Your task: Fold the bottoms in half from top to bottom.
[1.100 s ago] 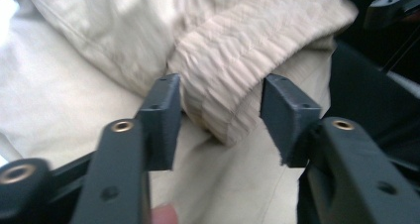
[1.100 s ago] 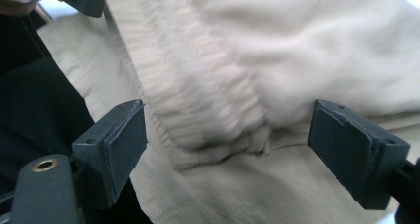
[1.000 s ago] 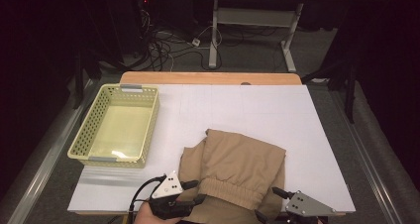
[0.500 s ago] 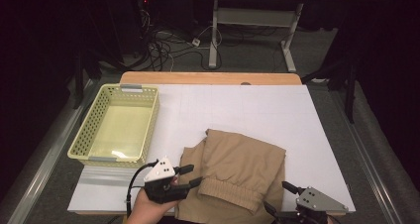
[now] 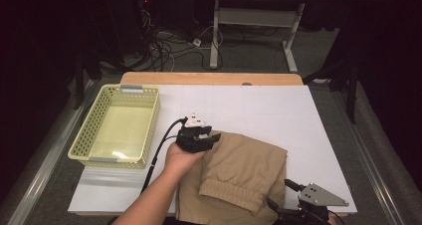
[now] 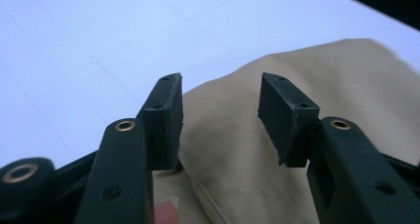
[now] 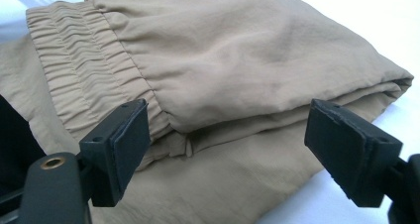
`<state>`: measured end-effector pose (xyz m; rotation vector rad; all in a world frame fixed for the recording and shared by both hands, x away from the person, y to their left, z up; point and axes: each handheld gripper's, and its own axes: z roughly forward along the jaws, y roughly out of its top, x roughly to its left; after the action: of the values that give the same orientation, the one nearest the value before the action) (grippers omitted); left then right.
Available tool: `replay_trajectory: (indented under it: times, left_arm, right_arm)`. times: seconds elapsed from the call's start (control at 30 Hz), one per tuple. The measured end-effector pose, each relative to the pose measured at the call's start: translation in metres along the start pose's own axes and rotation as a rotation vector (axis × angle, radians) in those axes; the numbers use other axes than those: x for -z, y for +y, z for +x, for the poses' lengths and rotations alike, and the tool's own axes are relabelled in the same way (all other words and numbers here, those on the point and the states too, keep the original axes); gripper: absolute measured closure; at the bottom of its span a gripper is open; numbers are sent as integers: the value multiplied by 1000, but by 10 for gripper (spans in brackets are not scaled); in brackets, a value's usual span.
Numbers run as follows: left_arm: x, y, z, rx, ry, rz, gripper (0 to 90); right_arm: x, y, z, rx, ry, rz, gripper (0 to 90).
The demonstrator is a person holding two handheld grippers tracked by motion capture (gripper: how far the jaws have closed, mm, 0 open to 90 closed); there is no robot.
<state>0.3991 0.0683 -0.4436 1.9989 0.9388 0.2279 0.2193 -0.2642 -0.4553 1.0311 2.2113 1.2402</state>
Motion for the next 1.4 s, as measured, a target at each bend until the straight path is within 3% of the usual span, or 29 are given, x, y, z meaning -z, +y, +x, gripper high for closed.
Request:
replay_trajectory:
  times: [0.13, 0.27, 0.37, 0.6, 0.7, 0.73, 0.8, 0.9, 0.97, 1.03, 1.1, 1.17, 1.27, 1.4]
  left_arm:
    - [-21, -5, 15, 36, 44, 56, 508]
    - [-30, -10, 26, 46, 86, 99, 507]
    - [-34, -14, 32, 45, 86, 134, 491]
    - [-34, -17, 36, 66, 55, 121, 510]
    - [-33, -18, 37, 66, 43, 117, 581]
    - [-33, -19, 37, 66, 31, 119, 632]
    - [-33, -19, 38, 71, 26, 118, 639]
    - [-33, -19, 40, 83, 13, 115, 681]
    - [-32, -20, 41, 93, -1, 114, 696]
    - [-32, -20, 41, 87, -3, 116, 741]
    - [-32, -20, 39, 67, -3, 118, 757]
    - [-32, -20, 38, 53, 1, 119, 779]
    - [-32, -20, 37, 48, 4, 120, 783]
    - [-32, -20, 36, 41, 5, 118, 784]
  right_arm:
    - [0, -1, -1, -1, -2, 2, 193]
    - [-1, -2, -3, -9, -6, 2, 198]
    - [-2, -1, -6, -15, -21, -3, 216]
    - [-6, 6, -17, -44, -83, -49, 302]
    - [-15, 14, -28, -54, -128, -20, 317]
    - [-24, 18, -39, -68, -154, 1, 329]
    - [-27, 20, -44, -71, -165, 9, 332]
    - [-48, 31, -71, -132, -206, 36, 359]
    - [-52, 33, -75, -147, -213, 42, 363]
    - [-64, 41, -89, -203, -240, 54, 367]
    - [-67, 43, -93, -208, -247, 58, 368]
    - [-78, 47, -99, -206, -258, 101, 370]
    - [-85, 46, -103, -235, -250, 119, 370]
    - [-90, 41, -103, -226, -248, 168, 370]
